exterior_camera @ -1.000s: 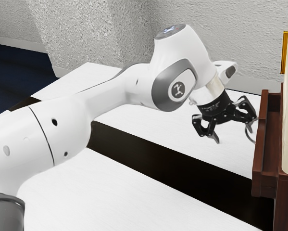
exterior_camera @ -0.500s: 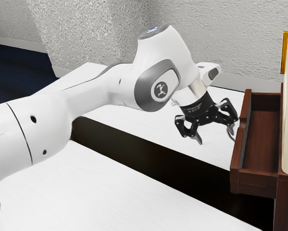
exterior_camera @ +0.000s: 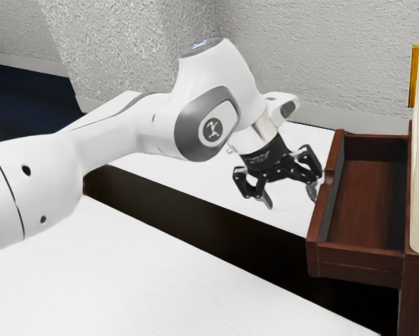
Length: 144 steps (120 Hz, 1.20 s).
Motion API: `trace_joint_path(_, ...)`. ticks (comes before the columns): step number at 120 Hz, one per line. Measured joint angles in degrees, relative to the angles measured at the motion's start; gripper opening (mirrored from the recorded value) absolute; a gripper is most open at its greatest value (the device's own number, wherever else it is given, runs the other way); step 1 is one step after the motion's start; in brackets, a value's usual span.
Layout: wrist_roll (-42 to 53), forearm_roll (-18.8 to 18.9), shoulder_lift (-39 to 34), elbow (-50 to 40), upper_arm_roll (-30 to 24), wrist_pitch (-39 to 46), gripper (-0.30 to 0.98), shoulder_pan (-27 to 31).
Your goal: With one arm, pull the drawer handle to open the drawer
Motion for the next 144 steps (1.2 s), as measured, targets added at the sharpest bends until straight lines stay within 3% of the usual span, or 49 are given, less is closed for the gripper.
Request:
trace_joint_path(100,7.91,-1.06,-6.29,-6.12,4.95,0.15,0.62,-0.02)
trace_joint_path(144,9.2,-1.02,-14.26,-5.99,6.34,-3.01,0.67,0.41)
